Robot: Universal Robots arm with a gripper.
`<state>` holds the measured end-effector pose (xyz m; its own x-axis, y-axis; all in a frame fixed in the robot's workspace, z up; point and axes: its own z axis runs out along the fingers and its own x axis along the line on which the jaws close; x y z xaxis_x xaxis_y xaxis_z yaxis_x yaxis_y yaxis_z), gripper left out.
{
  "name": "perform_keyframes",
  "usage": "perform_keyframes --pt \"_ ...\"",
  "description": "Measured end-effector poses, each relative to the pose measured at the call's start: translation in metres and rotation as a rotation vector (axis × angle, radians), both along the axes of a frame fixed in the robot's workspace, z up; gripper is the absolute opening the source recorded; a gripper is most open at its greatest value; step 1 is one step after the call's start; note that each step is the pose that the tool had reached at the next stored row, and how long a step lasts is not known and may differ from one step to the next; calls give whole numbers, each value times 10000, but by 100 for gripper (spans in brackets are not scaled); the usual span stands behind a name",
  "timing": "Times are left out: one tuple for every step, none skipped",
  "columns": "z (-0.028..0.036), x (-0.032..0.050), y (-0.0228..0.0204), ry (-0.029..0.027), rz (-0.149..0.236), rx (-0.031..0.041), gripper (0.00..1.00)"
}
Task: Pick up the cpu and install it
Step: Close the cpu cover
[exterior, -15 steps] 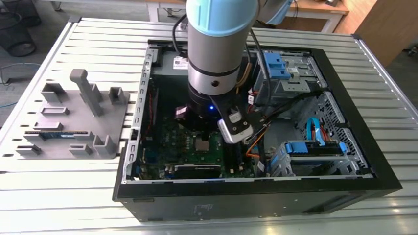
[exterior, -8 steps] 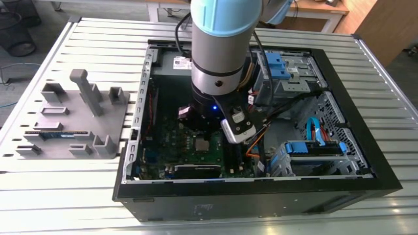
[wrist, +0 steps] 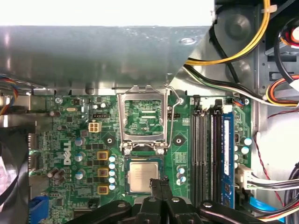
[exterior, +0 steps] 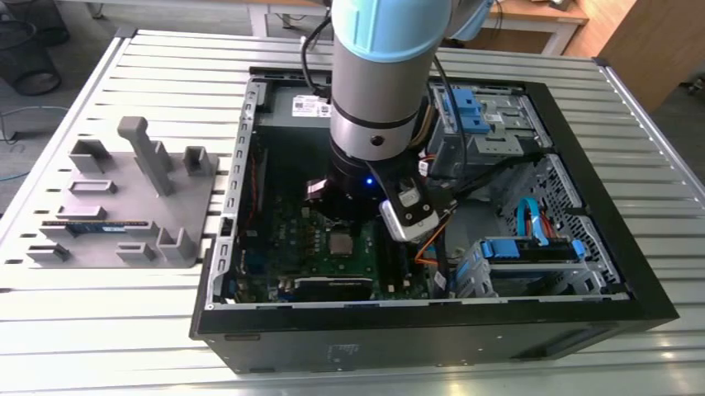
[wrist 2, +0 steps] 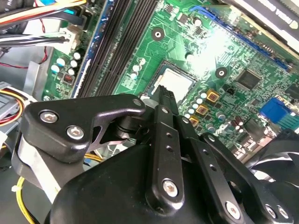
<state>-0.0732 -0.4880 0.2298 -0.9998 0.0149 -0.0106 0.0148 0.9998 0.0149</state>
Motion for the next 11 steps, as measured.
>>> perform_keyframes --pt "0 9 1 0 0 0 11" --pt "0 20 2 0 0 0 11" --pt "0 31 3 0 -1 0 11" --pt "0 44 3 0 0 -1 11" --pt "0 55 5 0 0 -1 11" --pt "0 67 6 0 0 -1 11" --pt "-1 79 8 0 0 0 11" --pt "-1 89 11 0 0 0 11" --pt "-1 98 15 0 0 0 11" --pt "-2 104 22 0 0 0 11" --pt "-2 109 30 0 -1 0 11"
